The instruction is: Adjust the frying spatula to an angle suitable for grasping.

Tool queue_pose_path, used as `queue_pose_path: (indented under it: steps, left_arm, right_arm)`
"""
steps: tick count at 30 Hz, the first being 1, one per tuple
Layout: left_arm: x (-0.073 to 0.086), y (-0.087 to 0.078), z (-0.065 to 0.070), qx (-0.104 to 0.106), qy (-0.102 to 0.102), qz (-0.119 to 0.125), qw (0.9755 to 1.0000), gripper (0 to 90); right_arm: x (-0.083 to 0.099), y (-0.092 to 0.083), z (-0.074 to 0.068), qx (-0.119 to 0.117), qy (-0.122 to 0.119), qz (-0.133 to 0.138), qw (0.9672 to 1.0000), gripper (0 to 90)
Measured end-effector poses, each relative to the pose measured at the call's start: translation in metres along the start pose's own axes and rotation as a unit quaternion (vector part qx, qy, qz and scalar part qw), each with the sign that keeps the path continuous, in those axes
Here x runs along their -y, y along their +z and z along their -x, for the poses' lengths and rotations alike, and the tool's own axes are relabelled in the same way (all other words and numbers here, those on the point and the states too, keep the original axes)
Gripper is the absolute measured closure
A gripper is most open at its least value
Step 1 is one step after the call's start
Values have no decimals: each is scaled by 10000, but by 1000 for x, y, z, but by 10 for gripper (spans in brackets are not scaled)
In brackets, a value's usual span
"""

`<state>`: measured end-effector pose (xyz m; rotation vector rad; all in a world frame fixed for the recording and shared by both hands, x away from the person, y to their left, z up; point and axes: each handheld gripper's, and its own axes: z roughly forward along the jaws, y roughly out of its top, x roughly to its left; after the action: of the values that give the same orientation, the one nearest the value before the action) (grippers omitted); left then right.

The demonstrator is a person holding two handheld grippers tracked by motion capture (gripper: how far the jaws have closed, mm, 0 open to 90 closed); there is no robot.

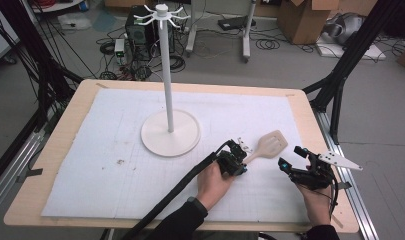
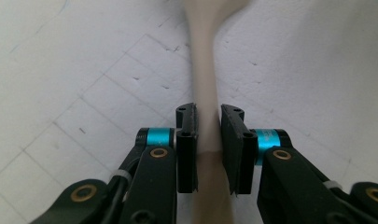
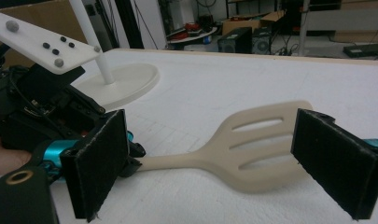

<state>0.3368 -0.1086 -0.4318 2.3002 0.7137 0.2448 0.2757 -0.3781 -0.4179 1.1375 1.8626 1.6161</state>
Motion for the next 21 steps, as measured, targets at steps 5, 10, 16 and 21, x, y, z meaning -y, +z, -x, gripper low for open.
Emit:
queue_pose_path:
  steps: [5, 10, 16, 21]
  left_arm:
    - [1, -2, -6, 170, 13, 29, 9998, 765]
    - [2, -8, -11, 333, 13, 129, 9994, 765]
    - [5, -31, -20, 537, 232, 399, 9975, 766]
    - [14, -56, -30, 686, 662, 387, 9947, 766]
  right_arm:
    - [0, -2, 1, 12, 0, 49, 10000, 106]
    - [-1, -3, 0, 18, -10, 88, 10000, 109]
    - [-5, -9, -2, 10, 19, 229, 9997, 123]
    - [-10, -15, -1, 14, -46, 440, 9990, 124]
